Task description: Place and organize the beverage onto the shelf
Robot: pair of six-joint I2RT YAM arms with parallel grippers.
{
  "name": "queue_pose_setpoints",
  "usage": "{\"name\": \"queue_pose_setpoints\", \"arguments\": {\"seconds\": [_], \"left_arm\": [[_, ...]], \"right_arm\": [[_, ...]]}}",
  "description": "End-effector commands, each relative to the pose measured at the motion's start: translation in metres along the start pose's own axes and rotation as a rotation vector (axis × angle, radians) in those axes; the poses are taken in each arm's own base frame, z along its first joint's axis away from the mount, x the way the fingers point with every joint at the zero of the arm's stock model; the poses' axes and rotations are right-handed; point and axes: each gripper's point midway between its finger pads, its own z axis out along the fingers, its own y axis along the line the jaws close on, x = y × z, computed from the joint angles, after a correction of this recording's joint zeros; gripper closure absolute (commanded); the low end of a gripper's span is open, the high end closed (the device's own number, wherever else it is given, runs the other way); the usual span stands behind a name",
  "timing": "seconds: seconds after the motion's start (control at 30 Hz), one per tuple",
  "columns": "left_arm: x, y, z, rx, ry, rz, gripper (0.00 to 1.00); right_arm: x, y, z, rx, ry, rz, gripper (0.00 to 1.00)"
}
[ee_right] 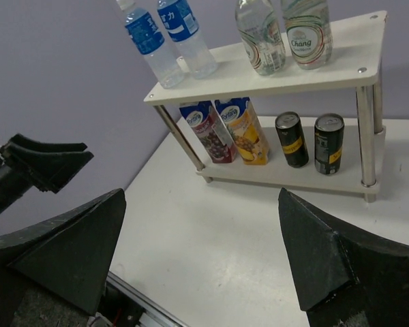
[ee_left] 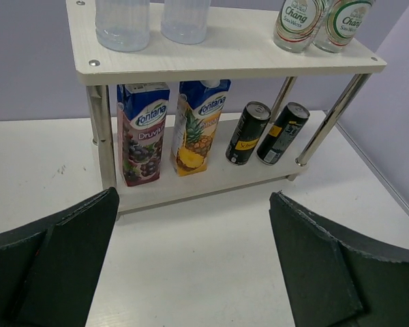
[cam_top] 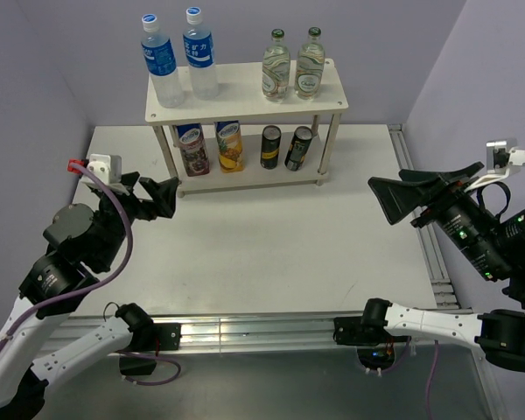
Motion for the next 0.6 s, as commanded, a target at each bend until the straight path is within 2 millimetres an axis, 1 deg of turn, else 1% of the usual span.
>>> {"name": "queue_pose_setpoints", "arguments": {"seconds": [0.0, 0.27, 0.57], "left_arm": [[-0.0193, 0.0008, 0.0004, -0.009, -0.075, -0.015, 0.01], [-0.0156, 0.0068, 0.0012, -0.04, -0.079, -0.012, 0.01], [-0.015, 0.0084, 0.0017, -0.047, -0.082, -0.009, 0.01]], "right_arm": [[0.0067, -0.0021, 0.0049, 0.017, 0.016, -0.039, 0.0], [0.0082, -0.0016, 0.0106, 0.026, 0.004, -0.052, 0.0], [0.0102, -0.0006, 0.0141, 0.026, 0.001, -0.063, 0.0]]}}
